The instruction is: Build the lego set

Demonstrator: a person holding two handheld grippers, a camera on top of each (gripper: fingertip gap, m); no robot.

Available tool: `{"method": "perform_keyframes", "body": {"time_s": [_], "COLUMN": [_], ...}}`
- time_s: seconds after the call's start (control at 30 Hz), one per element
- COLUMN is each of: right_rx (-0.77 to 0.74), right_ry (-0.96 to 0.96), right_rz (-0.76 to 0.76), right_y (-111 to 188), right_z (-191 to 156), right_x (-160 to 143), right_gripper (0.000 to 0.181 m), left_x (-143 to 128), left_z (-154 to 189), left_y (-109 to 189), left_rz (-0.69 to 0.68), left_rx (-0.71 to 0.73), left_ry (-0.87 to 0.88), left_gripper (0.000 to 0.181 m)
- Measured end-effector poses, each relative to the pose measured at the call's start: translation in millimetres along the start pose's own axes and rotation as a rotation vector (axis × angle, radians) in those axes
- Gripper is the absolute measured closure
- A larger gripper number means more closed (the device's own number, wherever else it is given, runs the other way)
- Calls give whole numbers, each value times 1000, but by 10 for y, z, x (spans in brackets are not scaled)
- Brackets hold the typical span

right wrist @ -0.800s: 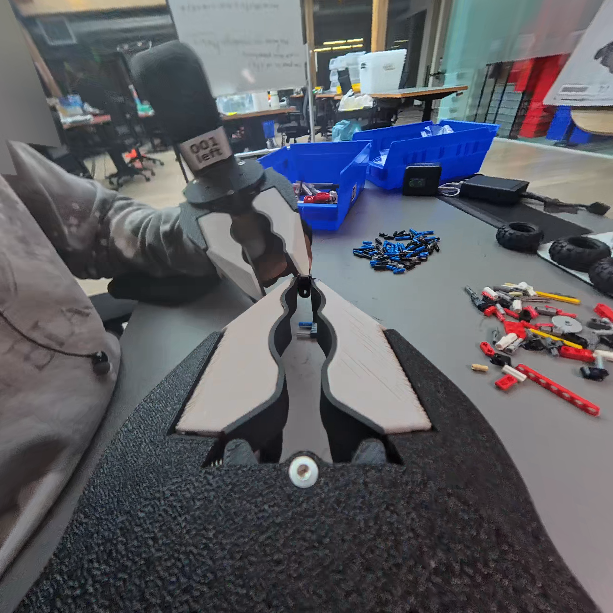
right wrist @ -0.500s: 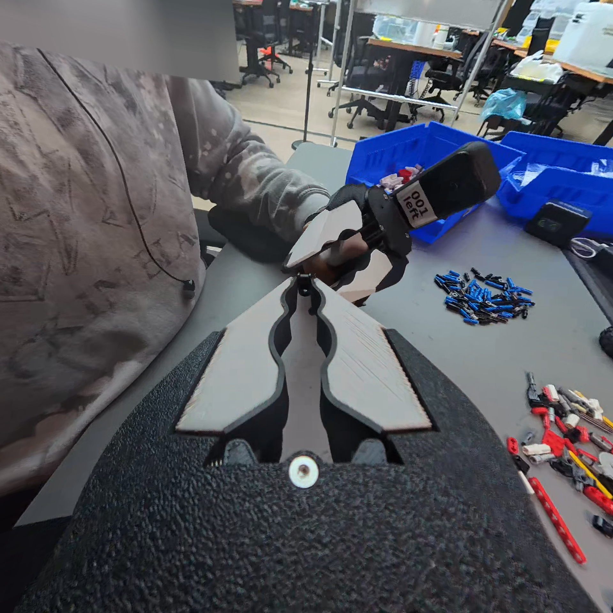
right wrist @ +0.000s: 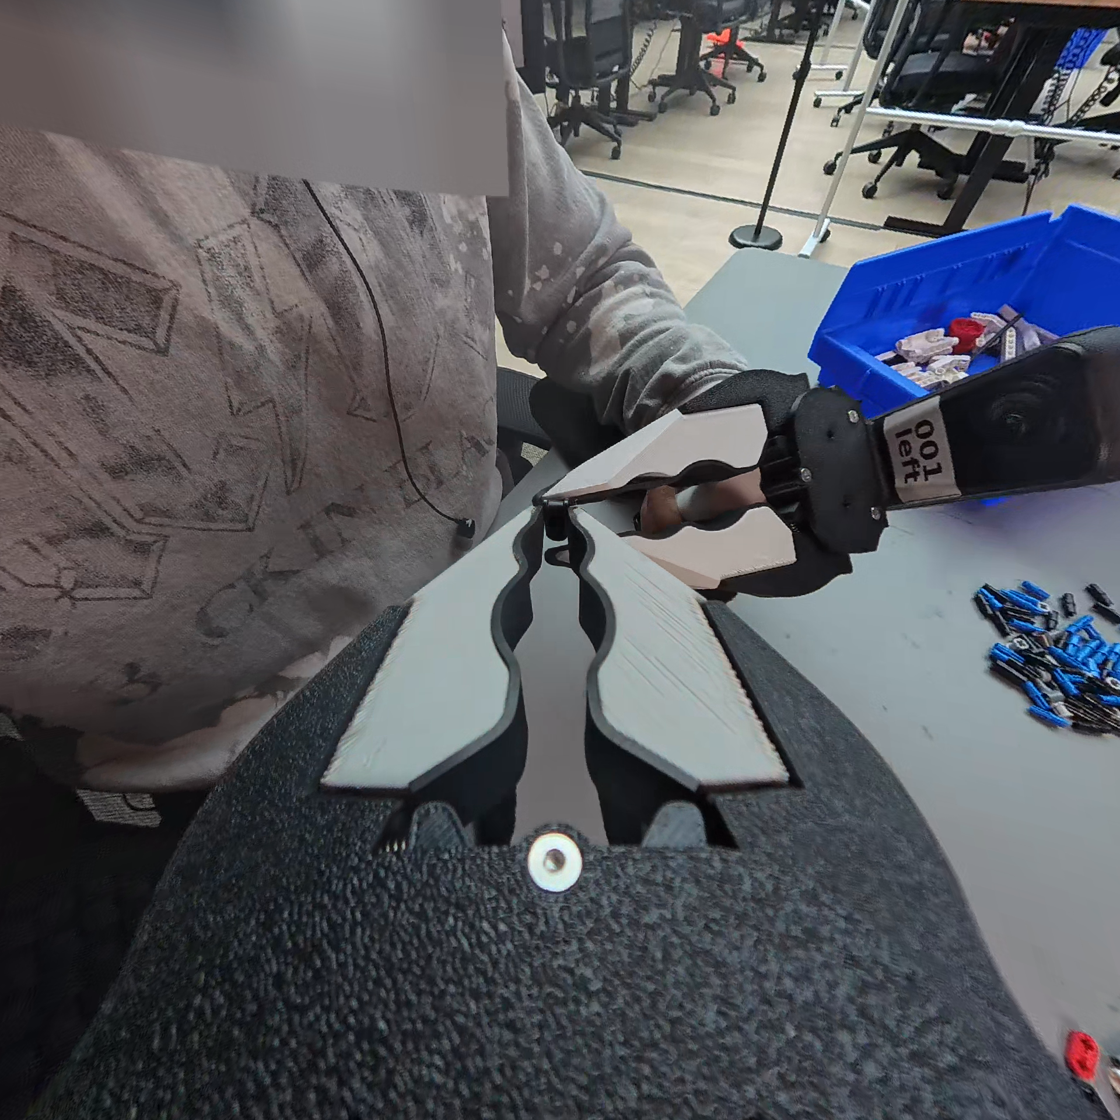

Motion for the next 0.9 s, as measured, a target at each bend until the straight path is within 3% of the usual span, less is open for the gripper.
{"method": "perform_keyframes", "body": {"time_s": [0.33, 0.63, 0.73, 0.8, 0.9], "right_rx": [118, 75, -78, -230, -448], "right_ry": [-26, -40, -74, -110, -184], "right_rz": [199, 217, 184, 179, -54], "right_y": [-123, -82, 59, 265, 420], "right_z": [-3, 39, 95, 124, 152], "right_x": [-44, -104, -146, -215, -549], "right_gripper": [174, 174, 174, 172, 169], "left_x": [7, 22, 94, 141, 117], "left_z": [87, 73, 43, 23, -16], "left_y": [-46, -9, 121, 287, 513], "left_rz": [25, 32, 92, 115, 74], "left_rx": [-82, -23, 119, 317, 628], "left_ry": [-33, -50, -52, -63, -109], "left_gripper": [170, 172, 174, 174, 173]}}
Point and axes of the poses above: each gripper's, where its closed fingertips meet, y back along the fingers, x out of its top, z = x × y across the jaws, the point moved 9 cm from there along y, back along the fingers, and after that the axes turned 12 degrees about -z, right-handed, at the moved point
